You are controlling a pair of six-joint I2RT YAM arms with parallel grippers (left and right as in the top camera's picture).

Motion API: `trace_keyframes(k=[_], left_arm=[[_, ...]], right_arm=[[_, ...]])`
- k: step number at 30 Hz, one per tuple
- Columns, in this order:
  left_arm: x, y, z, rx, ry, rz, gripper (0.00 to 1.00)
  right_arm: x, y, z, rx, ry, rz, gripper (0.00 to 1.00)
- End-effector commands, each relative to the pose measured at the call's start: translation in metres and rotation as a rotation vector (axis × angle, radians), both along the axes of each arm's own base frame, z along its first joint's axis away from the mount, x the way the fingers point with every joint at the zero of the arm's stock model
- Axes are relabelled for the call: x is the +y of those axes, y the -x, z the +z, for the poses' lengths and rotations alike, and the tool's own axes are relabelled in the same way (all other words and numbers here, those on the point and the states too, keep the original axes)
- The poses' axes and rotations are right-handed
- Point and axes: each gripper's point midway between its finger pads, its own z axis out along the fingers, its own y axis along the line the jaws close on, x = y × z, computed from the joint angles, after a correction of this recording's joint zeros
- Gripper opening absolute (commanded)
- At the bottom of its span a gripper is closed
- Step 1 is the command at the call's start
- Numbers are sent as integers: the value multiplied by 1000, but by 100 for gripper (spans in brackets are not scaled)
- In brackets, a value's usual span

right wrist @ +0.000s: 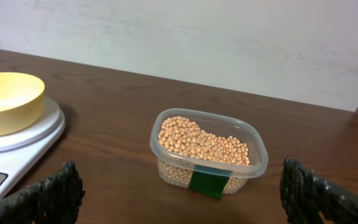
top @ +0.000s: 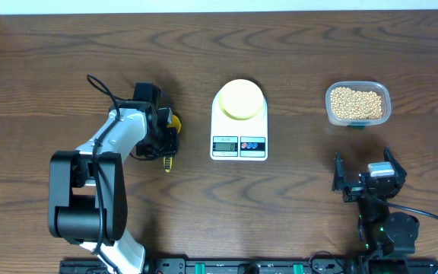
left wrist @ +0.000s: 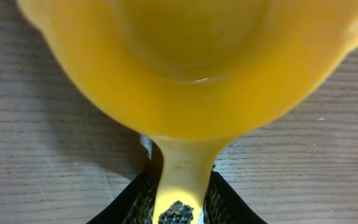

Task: Scoop item into bowl and weigh 50g on scale
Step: 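Close the left gripper firmly on the scoop handle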

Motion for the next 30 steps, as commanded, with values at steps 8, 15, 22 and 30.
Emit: trace_keyframes(k=[8,15,22,30], left_arm=[[-3,11,-3,40,20,-4,20],[-3,11,-3,40,20,-4,20],[-3,8,4,45,20,14,19],[-14,6,24,17,84,43,18]], right_arm=[[3,0,0,1,-14,11,99],[3,0,-1,1,-14,11,99],[3,0,0,1,-14,11,99],[3,0,0,1,-14,11,99]])
